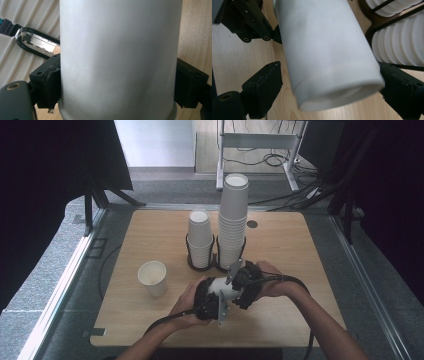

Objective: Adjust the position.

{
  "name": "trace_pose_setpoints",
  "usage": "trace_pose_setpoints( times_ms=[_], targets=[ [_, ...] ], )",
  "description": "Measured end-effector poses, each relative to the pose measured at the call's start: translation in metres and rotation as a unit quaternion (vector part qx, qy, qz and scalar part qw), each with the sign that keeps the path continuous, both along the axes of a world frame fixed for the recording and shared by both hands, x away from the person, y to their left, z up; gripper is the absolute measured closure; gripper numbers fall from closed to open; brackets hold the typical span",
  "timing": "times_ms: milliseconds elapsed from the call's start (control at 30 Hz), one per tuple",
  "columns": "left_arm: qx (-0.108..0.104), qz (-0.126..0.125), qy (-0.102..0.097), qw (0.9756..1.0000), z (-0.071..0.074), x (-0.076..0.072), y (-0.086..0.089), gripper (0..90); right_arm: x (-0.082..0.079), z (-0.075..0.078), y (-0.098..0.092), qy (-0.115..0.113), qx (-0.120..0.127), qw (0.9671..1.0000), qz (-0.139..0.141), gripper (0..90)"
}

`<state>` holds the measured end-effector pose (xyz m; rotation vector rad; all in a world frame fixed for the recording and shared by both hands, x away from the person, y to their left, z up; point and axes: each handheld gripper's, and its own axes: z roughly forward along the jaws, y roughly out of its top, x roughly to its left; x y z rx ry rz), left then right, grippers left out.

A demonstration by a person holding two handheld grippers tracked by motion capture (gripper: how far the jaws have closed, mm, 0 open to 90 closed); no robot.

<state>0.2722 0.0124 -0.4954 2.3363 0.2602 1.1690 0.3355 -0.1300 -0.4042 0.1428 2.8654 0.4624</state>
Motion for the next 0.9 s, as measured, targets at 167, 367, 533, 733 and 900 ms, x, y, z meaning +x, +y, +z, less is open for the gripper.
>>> trace_pose_setpoints(
  times_ms=[167, 367, 533, 733, 900],
  targets=[
    [0.016, -0.007, -0.017, 0.9997, -0.002, -0.005, -0.005, 12.4, 0.002, -0.008, 0.009, 0.019, -0.034, 0.9991, 0.019, 13.7],
    [0.029, -0.007, -0.031, 0.9991, -0.002, -0.009, -0.010, 12.3, 0.004, -0.014, 0.013, 0.037, -0.055, 0.9976, 0.022, 19.7],
    [0.023, -0.001, -0.032, 0.9992, -0.004, -0.008, -0.011, 8.2, 0.005, -0.017, 0.012, 0.038, -0.057, 0.9973, 0.028, 21.1],
    [-0.012, 0.001, -0.011, 0.9999, 0.001, -0.009, -0.006, 0.6, 0.008, -0.020, 0.005, 0.035, -0.044, 0.9984, 0.009, 21.6],
    [-0.045, 0.003, -0.006, 0.9990, 0.002, -0.012, -0.002, 0.0, 0.012, -0.025, -0.006, 0.036, -0.013, 0.9992, -0.012, 21.6]
  ],
)
